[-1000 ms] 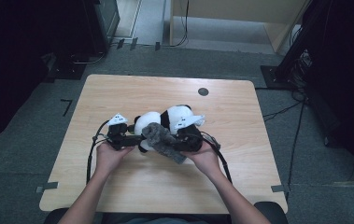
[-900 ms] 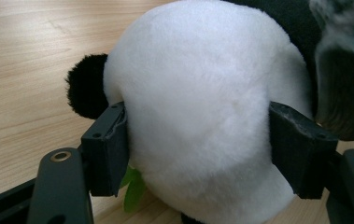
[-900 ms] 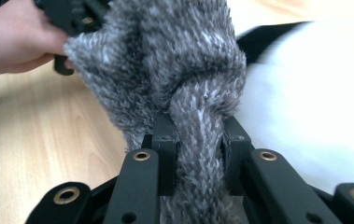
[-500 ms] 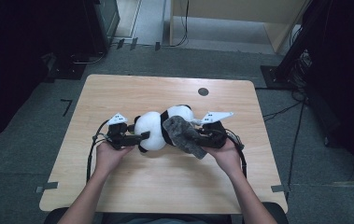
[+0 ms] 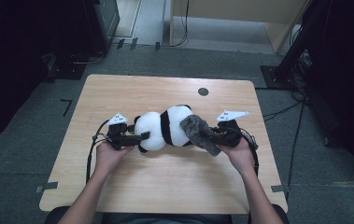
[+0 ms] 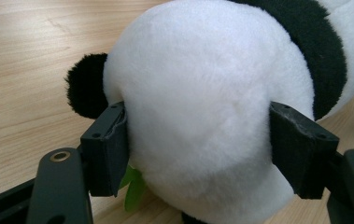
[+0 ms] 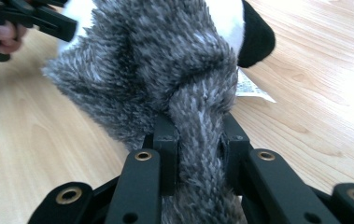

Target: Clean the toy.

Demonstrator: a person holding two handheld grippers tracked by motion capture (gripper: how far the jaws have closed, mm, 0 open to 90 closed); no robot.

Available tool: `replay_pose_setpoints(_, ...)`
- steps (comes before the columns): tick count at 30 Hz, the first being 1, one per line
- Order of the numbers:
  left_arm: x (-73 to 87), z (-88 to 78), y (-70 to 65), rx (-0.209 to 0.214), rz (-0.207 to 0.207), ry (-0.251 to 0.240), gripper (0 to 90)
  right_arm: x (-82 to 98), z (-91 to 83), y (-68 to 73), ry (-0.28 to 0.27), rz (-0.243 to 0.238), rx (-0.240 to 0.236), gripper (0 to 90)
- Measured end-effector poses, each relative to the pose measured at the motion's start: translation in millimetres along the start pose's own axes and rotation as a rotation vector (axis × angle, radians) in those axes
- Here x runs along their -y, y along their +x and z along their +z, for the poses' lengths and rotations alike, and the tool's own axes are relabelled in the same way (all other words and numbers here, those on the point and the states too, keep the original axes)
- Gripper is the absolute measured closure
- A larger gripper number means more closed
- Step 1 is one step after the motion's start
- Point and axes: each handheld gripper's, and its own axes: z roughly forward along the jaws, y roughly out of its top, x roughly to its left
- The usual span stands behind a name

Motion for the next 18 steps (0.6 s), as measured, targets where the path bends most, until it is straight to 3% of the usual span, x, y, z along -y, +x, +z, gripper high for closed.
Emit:
replay_pose_setpoints(7,0.1,0.0,-0.4,-0.002,0.003,-0.002,27.6,-15.3,-8.1,22.0,-0.047,-0.079,-0.073,75.8)
replay_pose_setpoints(18,0.1,0.0,-1.6,-0.007,0.001,-0.002,27.7,-29.9,25.0,62.0,0.029,-0.17,-0.195,76.7)
